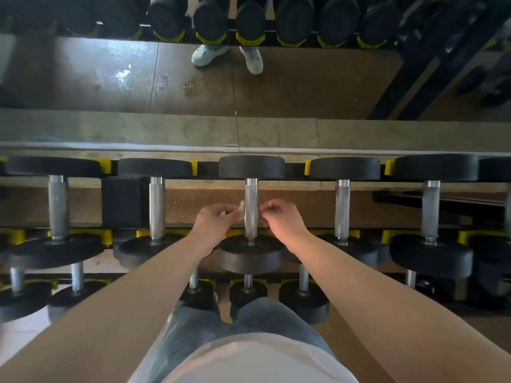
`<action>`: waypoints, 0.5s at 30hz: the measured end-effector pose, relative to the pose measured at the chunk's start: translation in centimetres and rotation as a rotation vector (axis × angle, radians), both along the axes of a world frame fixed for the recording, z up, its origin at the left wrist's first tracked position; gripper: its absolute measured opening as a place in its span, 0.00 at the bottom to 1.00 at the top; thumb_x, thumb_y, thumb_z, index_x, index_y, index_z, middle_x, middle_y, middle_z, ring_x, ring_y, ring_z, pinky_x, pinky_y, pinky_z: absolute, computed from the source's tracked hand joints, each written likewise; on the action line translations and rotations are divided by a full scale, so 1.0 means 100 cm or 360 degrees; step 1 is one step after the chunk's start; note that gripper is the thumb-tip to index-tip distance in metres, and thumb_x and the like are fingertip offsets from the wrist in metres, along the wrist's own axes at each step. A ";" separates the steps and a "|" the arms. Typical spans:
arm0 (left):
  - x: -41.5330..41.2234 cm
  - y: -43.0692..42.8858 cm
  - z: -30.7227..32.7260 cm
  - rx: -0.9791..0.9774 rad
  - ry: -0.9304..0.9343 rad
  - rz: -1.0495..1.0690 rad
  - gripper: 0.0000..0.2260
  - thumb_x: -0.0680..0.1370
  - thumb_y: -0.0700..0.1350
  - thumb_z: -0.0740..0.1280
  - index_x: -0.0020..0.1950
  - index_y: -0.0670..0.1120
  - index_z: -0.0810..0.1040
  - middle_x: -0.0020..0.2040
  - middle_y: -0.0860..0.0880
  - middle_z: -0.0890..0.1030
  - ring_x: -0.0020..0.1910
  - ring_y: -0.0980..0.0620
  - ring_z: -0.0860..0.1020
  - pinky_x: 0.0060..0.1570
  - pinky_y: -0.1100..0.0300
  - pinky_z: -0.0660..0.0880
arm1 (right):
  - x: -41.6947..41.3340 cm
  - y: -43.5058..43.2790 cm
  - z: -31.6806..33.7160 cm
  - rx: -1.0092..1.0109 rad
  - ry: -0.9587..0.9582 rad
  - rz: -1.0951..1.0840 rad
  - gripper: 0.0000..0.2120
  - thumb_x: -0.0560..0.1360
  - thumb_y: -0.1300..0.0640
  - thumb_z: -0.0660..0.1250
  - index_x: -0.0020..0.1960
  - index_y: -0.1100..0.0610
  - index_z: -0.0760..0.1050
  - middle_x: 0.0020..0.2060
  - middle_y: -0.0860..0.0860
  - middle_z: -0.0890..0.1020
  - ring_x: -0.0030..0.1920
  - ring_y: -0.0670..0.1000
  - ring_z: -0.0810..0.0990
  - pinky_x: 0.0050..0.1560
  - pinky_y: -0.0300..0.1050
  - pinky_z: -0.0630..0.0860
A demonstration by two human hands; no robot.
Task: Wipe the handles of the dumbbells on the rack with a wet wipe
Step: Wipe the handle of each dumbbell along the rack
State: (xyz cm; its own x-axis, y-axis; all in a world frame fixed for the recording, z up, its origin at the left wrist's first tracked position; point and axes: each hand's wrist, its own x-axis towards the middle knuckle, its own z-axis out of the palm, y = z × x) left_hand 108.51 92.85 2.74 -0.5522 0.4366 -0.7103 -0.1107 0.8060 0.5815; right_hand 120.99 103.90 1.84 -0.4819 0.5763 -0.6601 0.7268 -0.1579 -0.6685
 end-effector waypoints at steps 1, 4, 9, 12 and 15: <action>0.002 0.005 0.000 0.0032 -0.0003 0.0104 0.01 0.80 0.51 0.71 0.50 0.57 0.83 0.55 0.46 0.84 0.62 0.41 0.80 0.65 0.42 0.77 | 0.000 0.001 0.000 -0.0008 -0.0004 0.0004 0.10 0.82 0.60 0.64 0.48 0.45 0.77 0.48 0.46 0.82 0.49 0.48 0.82 0.58 0.50 0.81; 0.002 0.026 -0.001 0.0154 -0.0027 0.0373 0.10 0.82 0.47 0.68 0.63 0.50 0.83 0.60 0.47 0.84 0.60 0.42 0.81 0.64 0.46 0.78 | 0.000 0.006 0.002 -0.0028 -0.0006 -0.0013 0.10 0.82 0.60 0.64 0.49 0.46 0.77 0.48 0.46 0.81 0.47 0.47 0.82 0.52 0.44 0.81; -0.006 0.018 -0.007 -0.0011 0.0136 -0.0310 0.13 0.85 0.45 0.64 0.68 0.47 0.81 0.63 0.47 0.82 0.60 0.47 0.80 0.59 0.56 0.75 | 0.004 0.010 0.002 -0.0028 -0.0022 -0.0003 0.09 0.82 0.61 0.63 0.50 0.48 0.77 0.47 0.45 0.80 0.45 0.46 0.81 0.49 0.41 0.79; -0.007 0.001 -0.018 -0.0373 0.0176 -0.1239 0.11 0.85 0.46 0.63 0.64 0.50 0.82 0.55 0.49 0.83 0.51 0.53 0.82 0.50 0.59 0.79 | 0.005 0.005 -0.002 0.0000 -0.0083 0.0105 0.08 0.83 0.60 0.63 0.52 0.47 0.77 0.48 0.46 0.81 0.47 0.46 0.81 0.49 0.41 0.79; -0.017 0.009 -0.015 -0.0370 0.0093 -0.1262 0.11 0.84 0.46 0.64 0.63 0.49 0.83 0.57 0.48 0.84 0.54 0.51 0.81 0.55 0.55 0.79 | 0.005 0.001 -0.004 -0.0064 -0.0115 0.0137 0.08 0.82 0.59 0.63 0.52 0.47 0.77 0.48 0.47 0.82 0.48 0.49 0.83 0.50 0.45 0.81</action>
State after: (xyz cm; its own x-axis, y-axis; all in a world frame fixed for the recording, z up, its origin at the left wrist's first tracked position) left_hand 106.77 93.75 1.23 -0.1811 0.5576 -0.8101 0.5667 0.7324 0.3774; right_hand 121.52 103.97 1.45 -0.4788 0.5073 -0.7166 0.7849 -0.1183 -0.6082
